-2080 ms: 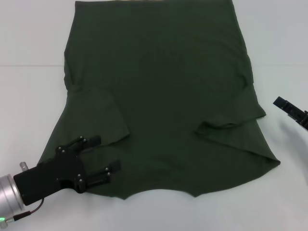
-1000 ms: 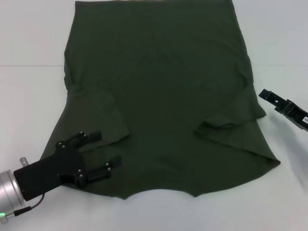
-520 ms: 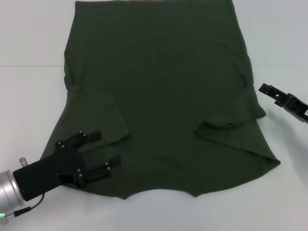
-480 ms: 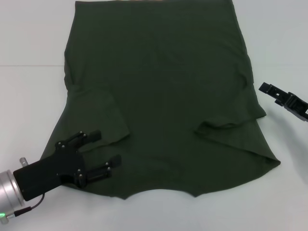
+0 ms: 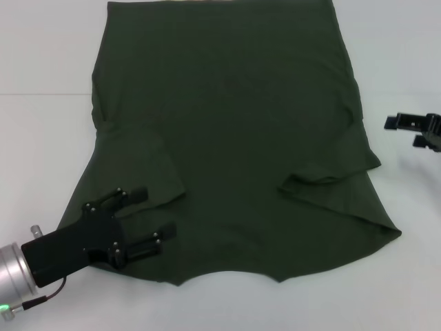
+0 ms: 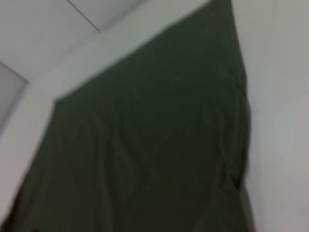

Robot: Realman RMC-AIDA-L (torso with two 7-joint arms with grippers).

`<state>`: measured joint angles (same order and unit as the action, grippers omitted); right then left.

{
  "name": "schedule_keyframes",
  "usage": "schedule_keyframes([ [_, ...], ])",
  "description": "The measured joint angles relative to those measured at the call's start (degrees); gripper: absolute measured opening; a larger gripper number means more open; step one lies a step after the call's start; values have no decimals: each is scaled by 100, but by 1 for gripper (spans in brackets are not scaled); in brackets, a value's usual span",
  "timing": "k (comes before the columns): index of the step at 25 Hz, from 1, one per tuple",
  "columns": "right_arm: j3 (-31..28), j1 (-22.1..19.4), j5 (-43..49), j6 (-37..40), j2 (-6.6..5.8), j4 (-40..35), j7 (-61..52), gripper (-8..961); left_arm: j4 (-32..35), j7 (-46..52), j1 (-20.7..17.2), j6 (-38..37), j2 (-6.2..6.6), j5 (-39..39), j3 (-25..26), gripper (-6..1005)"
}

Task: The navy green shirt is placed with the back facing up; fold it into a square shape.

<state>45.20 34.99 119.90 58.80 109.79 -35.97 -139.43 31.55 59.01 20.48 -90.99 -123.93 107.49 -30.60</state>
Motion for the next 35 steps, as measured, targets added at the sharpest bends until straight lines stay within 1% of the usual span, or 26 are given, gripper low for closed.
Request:
schedule_keyframes([
  [3, -51, 328, 1164, 127, -1, -163, -702, 941, 0, 1, 25, 4, 0, 0, -4, 889],
  [6, -92, 635, 1823, 172, 68, -132, -926, 941, -22, 3, 41, 27, 0, 0, -6, 888],
  [8, -79, 735, 1895, 128, 117, -68, -944, 941, -56, 4, 51, 50, 0, 0, -7, 888],
  [10, -77, 806, 1899, 53, 140, 33, -952, 941, -70, 5, 53, 59, 0, 0, -8, 888],
  [16, -166, 860, 1862, -49, 130, 242, -982, 941, -76, 5, 53, 68, 0, 0, 0, 889],
  [27, -213, 895, 1756, -377, 161, 613, -962, 941, -79, 1, 75, 77, 0, 0, 26, 889],
  [35, -194, 1014, 1651, -668, 228, 837, -937, 942, -79, -20, 84, 82, 0, 0, 28, 888],
])
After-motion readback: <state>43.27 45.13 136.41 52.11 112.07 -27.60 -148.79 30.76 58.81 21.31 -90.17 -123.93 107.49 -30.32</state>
